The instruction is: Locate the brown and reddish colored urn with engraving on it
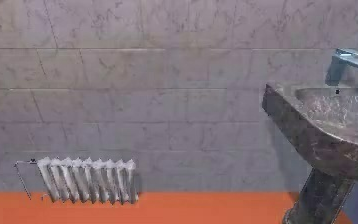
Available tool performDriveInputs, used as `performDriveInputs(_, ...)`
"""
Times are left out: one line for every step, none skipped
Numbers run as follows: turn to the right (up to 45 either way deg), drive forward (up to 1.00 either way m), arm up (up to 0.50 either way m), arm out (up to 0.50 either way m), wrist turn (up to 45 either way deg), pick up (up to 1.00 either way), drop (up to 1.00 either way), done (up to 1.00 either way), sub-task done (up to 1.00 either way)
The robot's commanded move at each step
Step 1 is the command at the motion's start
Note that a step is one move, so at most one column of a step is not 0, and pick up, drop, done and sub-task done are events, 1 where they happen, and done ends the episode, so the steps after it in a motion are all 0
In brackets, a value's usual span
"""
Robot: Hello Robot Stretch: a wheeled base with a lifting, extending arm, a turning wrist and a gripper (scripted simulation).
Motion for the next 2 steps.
performDriveInputs(45.0, 0.00, 0.00, 0.00, 0.0, 0.00, 0.00, 0.00, 0.00)
performDriveInputs(42.0, 0.00, 0.00, 0.00, 0.0, 0.00, 0.00, 0.00, 0.00)
